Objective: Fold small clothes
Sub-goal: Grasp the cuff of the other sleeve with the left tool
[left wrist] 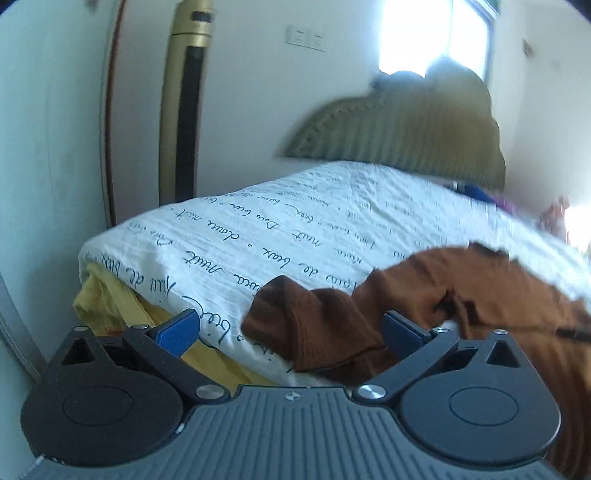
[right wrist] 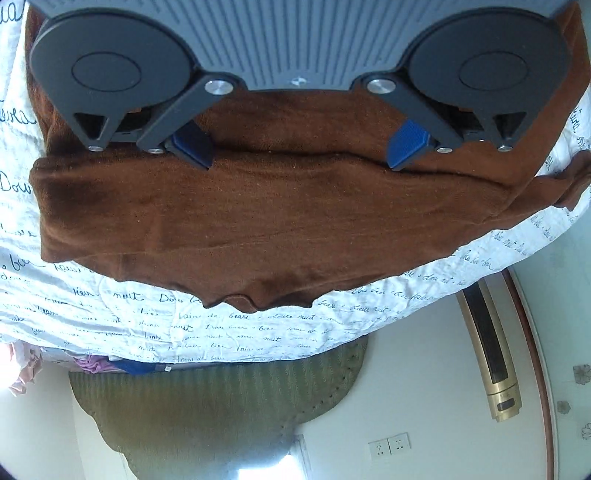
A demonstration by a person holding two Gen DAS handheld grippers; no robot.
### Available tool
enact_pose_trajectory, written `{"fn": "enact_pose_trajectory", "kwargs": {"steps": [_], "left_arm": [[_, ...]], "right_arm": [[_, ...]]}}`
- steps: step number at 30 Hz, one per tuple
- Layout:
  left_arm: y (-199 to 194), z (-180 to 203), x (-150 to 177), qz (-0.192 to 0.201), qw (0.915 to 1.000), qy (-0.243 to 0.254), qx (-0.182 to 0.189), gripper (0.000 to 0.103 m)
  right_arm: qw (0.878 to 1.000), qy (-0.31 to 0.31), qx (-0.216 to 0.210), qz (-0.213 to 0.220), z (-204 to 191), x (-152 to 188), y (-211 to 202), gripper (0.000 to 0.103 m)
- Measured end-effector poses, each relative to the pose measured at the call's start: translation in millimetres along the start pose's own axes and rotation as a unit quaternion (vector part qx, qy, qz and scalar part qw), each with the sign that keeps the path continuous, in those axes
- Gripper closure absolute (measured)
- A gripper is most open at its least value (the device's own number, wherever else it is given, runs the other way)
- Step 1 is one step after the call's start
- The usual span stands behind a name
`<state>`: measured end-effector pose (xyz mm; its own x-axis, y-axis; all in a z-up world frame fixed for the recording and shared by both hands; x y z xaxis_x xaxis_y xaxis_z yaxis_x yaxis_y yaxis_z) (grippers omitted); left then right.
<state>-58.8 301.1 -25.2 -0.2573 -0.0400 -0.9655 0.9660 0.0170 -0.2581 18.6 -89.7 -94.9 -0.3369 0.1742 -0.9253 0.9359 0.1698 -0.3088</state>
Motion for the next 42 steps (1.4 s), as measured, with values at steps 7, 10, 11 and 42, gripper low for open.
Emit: {"fn": "enact_pose_trajectory", "kwargs": {"steps": [7, 10, 11, 42], "left_arm": [[11, 42, 21, 0.002, 0.9823, 0.181, 0.046, 0.004], [13, 39, 26, -0.006, 0.9858, 0.155, 0.063, 0.015], [15, 37, 27, -0.008, 0.9878, 0.142, 0.063, 0.016], [22, -45, 80, -0.003, 0.7684, -0.639, 0.041, 0.024]], "right_arm": [[1.000, 0.006, -0.002, 0.010, 2, 1, -2, 0.002], [1.000, 0.010, -0.001, 0.016, 2, 1, -4, 0.002], [1.000, 0.012, -0.001, 0.017, 3, 1, -4, 0.002], [0.999, 0.036, -0.009, 0.037, 8, 0, -9, 0.002]]}}
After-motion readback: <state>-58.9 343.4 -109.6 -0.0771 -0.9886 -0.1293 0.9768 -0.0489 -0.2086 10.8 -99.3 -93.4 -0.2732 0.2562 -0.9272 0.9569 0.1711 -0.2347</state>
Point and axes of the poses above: each gripper's, at about its wrist camera, not at the fingertips, and y roughly the way its jaws point, z to its right, x to its underside, the point moved 1 cm from there along y, roughly the way its jaws point, and after that the axes turned 15 degrees about z, right-handed, at the moved point
